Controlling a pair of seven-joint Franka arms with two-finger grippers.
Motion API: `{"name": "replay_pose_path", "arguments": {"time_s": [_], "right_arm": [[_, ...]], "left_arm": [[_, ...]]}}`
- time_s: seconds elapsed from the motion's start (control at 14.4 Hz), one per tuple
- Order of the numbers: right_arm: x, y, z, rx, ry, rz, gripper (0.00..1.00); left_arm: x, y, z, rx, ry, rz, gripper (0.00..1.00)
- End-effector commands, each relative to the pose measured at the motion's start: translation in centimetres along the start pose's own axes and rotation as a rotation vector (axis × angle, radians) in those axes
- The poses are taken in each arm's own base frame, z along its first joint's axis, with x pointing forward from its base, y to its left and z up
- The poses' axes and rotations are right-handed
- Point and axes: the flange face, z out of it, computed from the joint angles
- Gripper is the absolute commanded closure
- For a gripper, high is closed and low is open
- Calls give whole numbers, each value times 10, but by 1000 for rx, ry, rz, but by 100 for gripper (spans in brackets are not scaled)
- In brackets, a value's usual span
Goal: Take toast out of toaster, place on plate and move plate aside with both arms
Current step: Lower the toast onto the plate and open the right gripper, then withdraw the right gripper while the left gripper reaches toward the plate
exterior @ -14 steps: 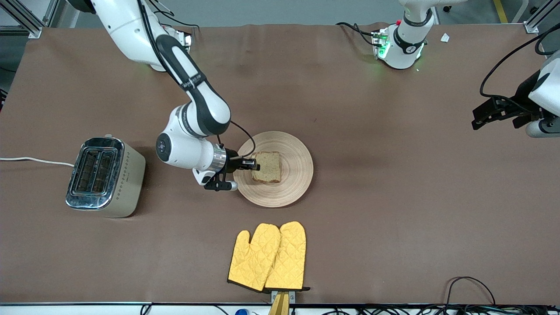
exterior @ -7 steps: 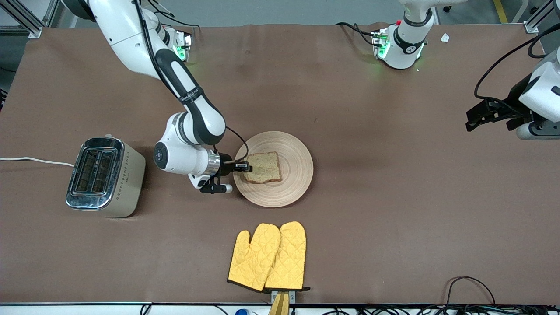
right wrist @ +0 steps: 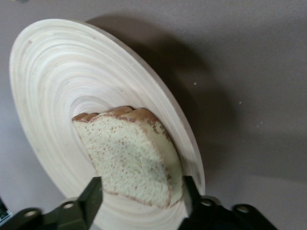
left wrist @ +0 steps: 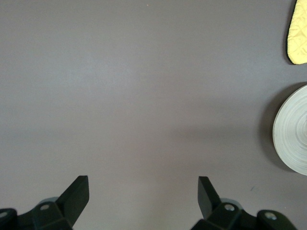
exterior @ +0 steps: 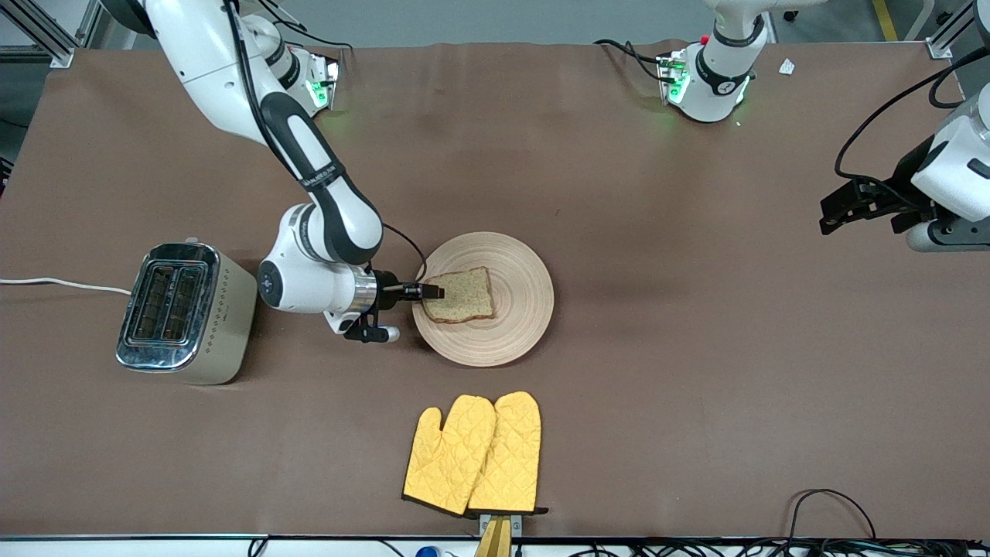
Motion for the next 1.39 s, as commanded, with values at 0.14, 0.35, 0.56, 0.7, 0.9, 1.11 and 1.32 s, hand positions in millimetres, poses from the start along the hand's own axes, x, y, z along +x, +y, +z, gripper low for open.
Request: {"name": "replay_pose_path", "arguments": {"time_s": [0.14, 0.35, 0.56, 0.7, 0.9, 1.11, 1.32], "right_arm": [[-2, -2, -73, 79, -23, 15, 0], [5, 23, -105, 76, 1, 40, 0], [1, 28, -125, 57, 23, 34, 0], [6, 40, -156, -20, 93, 8, 0], [20, 55, -200, -114, 170, -42, 0], [36, 98, -256, -241, 238, -49, 0], [28, 115, -289, -288, 264, -24, 0]], "left_arm": [[2, 2, -5, -15, 11, 14, 0], [3, 5, -3, -31, 6, 18, 0], [18, 4, 25, -137, -45, -1, 0], [28, 9, 38, -204, -46, -11, 0], [47, 18, 77, -339, -101, 9, 0], [70, 10, 130, -511, -136, 54, 0], [89, 7, 191, -698, -167, 92, 0]]}}
